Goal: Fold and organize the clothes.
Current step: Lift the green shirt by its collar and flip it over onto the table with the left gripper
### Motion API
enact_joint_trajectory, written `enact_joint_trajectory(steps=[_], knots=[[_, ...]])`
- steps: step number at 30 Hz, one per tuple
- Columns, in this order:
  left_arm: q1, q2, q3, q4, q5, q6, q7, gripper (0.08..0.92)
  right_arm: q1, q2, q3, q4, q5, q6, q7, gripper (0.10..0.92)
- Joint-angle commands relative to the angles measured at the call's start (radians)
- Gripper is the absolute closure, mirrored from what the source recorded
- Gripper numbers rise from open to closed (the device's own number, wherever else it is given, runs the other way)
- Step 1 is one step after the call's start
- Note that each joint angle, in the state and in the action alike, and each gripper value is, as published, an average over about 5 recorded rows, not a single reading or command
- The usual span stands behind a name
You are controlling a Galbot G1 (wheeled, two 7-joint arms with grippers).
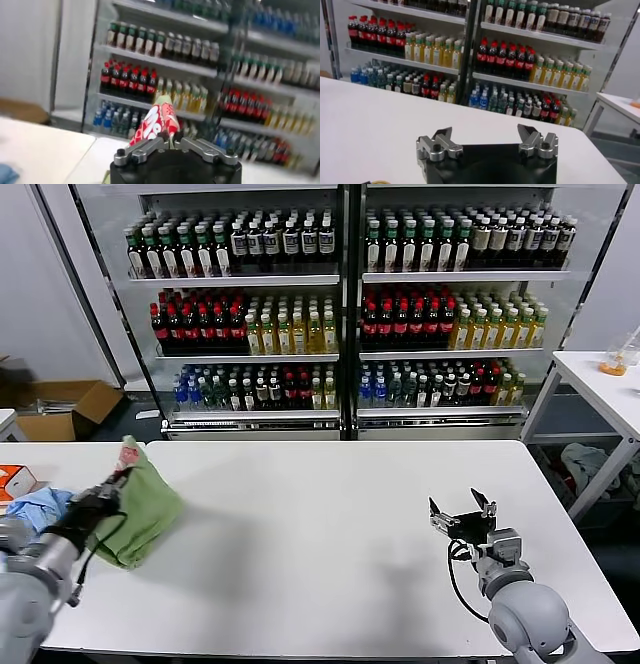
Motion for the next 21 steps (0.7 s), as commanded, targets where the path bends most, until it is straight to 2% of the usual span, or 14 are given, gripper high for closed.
enact_joint_trajectory(steps=[1,5,8,15,21], knots=[[-0.082,-0.067,0.529,0.061,0.794,-0.047,-0.019,0.898,0.004,-0.006,0.006,0.0,0.002,0.003,-0.001,0.203],[-0.108,-0.114,0.629,-0.015,0.783,0.015,-0.032,0.898,0.003,-0.011,0.01,0.001,0.003,0.003,-0.001,0.203],[-0.126,-0.138,0.702,-0.027,0.739,0.054,-0.055,0.898,0.003,-0.013,0.012,0.002,0.004,0.004,-0.001,0.203],[-0.225,-0.236,0.798,0.099,0.556,0.07,-0.161,0.898,0.011,-0.006,0.007,-0.002,0.004,0.006,-0.002,0.203],[-0.33,-0.341,0.848,0.235,0.453,-0.011,-0.223,0.898,0.015,-0.001,0.001,-0.001,0.002,0.005,-0.003,0.203]])
